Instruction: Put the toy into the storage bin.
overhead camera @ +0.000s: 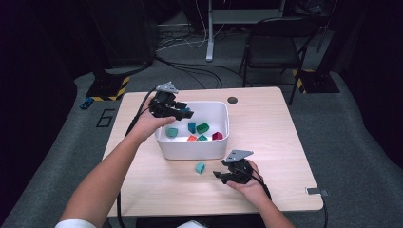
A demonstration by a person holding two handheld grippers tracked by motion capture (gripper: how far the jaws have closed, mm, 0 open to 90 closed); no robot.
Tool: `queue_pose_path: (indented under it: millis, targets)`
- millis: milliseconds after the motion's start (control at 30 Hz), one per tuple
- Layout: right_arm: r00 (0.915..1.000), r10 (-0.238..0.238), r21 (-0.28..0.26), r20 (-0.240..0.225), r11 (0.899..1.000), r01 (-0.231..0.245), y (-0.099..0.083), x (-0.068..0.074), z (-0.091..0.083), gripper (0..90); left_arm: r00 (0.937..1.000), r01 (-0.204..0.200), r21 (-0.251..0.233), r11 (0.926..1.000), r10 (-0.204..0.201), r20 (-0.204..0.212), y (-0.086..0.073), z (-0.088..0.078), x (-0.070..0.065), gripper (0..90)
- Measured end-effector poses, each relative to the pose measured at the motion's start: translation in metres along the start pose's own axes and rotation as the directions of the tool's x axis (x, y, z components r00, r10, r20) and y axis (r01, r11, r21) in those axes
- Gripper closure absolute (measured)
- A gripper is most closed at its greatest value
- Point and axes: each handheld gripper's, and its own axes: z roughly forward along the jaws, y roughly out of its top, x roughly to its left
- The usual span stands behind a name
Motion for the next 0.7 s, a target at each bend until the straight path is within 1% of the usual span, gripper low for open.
queue_pose_path:
  millis: [133,233,300,333,367,400,500,567,700]
  targets:
    - [1.0,-0.007,-0.006,-0.002,1.0,0.007,0.0,-0.001,0.0,40.4,1.0,-0.006,0.012,0.9999,0.006,-0.008,0.002,0.014,0.001,48.0]
    - [1.0,-0.003,-0.004,-0.005,1.0,0.003,0.0,0.0,0.0,40.4,0.9998,-0.018,0.022,0.9996,0.018,-0.012,0.003,0.025,0.002,48.0]
    - [0.9999,-0.006,-0.004,-0.008,1.0,0.006,0.0,0.0,0.0,40.4,0.9995,-0.031,0.027,0.9991,0.031,-0.002,0.004,0.032,0.004,48.0]
    - [0.9999,-0.013,-0.003,-0.009,1.0,0.013,0.0,0.0,0.0,40.4,0.9991,-0.042,0.021,0.9989,0.042,0.003,0.004,0.035,0.004,48.0]
    - [0.9999,-0.014,-0.003,-0.009,1.0,0.014,0.0,0.0,0.0,40.4,0.9984,-0.053,0.016,0.9984,0.053,0.018,0.004,0.038,0.004,48.0]
    - [0.9999,-0.012,-0.004,-0.008,1.0,0.012,0.001,0.0,0.0,40.4,0.9983,-0.054,0.018,0.9984,0.053,0.023,0.004,0.04,0.004,48.0]
    - [0.9999,-0.009,-0.007,-0.009,1.0,0.009,0.001,0.0,0.0,40.4,0.9978,-0.062,0.03,0.9976,0.061,0.025,0.003,0.049,0.005,48.0]
    - [0.9999,-0.003,-0.004,-0.01,1.0,0.003,0.001,0.001,0.002,40.4,0.9973,-0.072,0.04,0.9966,0.071,0.017,0.002,0.055,0.006,48.0]
    - [0.9997,-0.014,-0.001,-0.017,1.0,0.014,0.001,0.002,0.003,40.4,0.9981,-0.058,0.041,0.9975,0.057,0.022,0.0,0.065,0.008,48.0]
